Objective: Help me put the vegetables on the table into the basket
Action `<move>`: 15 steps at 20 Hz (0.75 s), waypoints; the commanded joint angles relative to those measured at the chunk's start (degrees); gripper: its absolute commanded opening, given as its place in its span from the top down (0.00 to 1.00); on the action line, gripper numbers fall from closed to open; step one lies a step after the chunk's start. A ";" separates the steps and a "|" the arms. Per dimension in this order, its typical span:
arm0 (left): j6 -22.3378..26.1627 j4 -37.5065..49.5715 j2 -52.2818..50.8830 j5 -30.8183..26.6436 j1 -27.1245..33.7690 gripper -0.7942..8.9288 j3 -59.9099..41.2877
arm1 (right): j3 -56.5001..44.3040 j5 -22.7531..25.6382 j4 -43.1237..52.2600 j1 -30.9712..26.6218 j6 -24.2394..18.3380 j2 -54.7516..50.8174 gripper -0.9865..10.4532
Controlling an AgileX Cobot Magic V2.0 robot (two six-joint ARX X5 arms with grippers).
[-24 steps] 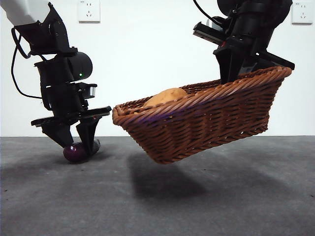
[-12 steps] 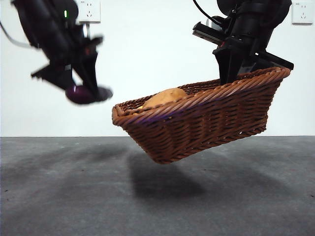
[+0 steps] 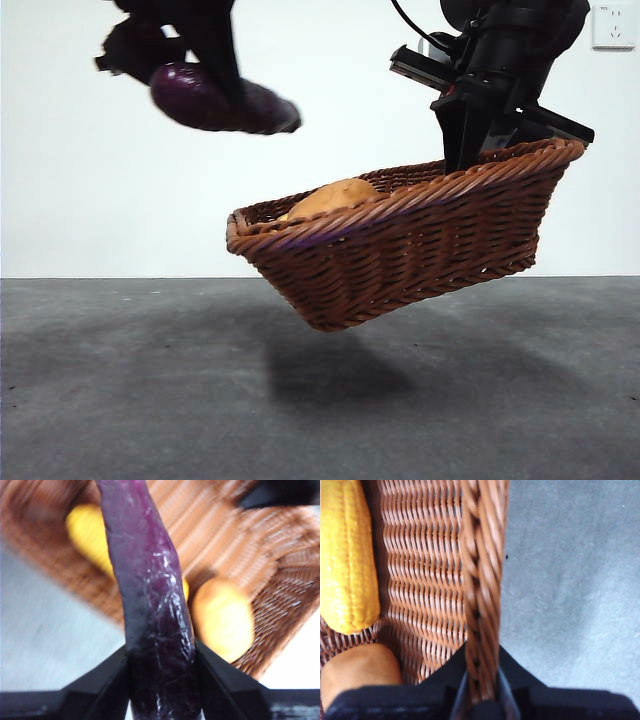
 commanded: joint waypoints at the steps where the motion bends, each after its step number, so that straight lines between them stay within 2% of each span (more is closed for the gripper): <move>1: -1.14 1.51 0.63 0.31 -1.53 0.93 -0.35 | 0.28 -0.59 0.42 0.07 0.66 -0.42 0.92; 5: -5.29 4.15 2.29 0.55 -3.41 0.93 -0.35 | 0.28 -0.85 0.48 0.37 1.09 -0.42 0.92; 8: -6.71 4.22 5.07 2.84 -3.82 0.92 -0.35 | 0.28 -1.88 0.66 1.55 1.07 -0.42 0.92; 11: -7.08 8.04 8.13 3.52 -4.90 0.90 -0.35 | 0.24 -2.01 1.40 3.56 1.07 -0.42 0.92; 12: -8.09 8.57 8.55 3.52 -4.96 0.78 -0.35 | 0.20 -2.03 1.57 4.15 1.07 -0.42 0.92; 14: -8.33 8.37 9.03 3.69 -5.07 0.36 -0.35 | -0.04 -0.81 1.57 4.52 1.22 -0.42 0.92; 15: -8.31 8.39 9.03 3.72 -5.16 0.32 -0.35 | -0.07 -1.01 1.68 4.52 1.20 -0.42 0.92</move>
